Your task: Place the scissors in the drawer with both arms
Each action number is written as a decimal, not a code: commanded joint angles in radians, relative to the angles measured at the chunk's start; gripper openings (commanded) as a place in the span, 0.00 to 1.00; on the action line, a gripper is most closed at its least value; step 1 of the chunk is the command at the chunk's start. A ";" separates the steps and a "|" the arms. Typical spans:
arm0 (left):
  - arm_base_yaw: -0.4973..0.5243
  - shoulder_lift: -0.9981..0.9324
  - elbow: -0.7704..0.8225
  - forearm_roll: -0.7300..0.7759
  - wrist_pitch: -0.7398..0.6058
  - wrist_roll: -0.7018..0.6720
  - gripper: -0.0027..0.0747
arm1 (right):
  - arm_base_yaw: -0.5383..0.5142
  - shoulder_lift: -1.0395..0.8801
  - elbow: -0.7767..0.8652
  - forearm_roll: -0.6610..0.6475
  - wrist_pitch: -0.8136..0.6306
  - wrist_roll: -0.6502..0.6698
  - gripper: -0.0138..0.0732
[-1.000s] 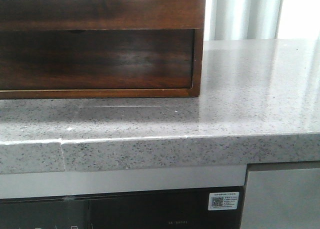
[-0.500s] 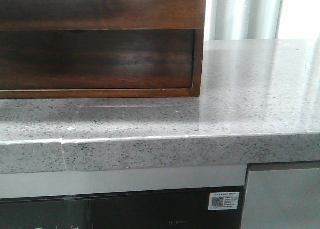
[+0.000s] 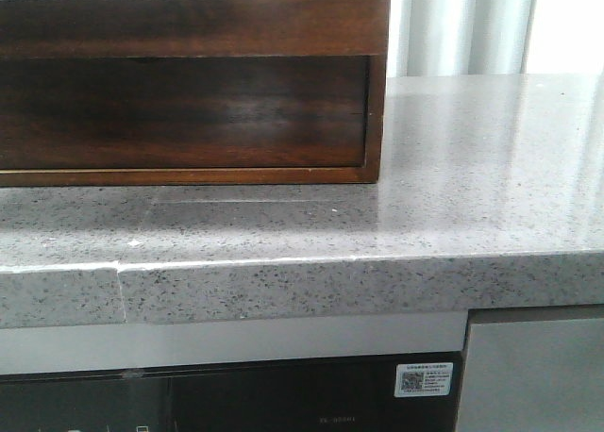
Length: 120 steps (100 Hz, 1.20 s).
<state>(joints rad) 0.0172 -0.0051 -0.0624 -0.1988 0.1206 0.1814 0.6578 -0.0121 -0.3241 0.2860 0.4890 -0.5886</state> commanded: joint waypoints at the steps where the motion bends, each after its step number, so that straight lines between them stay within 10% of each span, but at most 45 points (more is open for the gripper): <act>1: 0.035 -0.035 0.012 0.038 -0.112 -0.116 0.01 | -0.001 -0.014 -0.025 0.007 -0.079 0.000 0.11; 10: 0.039 -0.035 0.084 0.063 -0.227 -0.164 0.01 | -0.001 -0.014 -0.025 0.007 -0.079 0.000 0.11; 54: 0.037 -0.035 0.081 0.125 0.160 -0.192 0.01 | -0.001 -0.014 -0.025 0.007 -0.079 0.000 0.11; 120: 0.037 -0.033 0.079 0.122 0.157 -0.192 0.01 | -0.001 -0.014 -0.025 0.007 -0.079 0.000 0.11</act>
<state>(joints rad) 0.0541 -0.0051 -0.0040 -0.0738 0.3226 0.0000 0.6578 -0.0121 -0.3241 0.2860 0.4890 -0.5869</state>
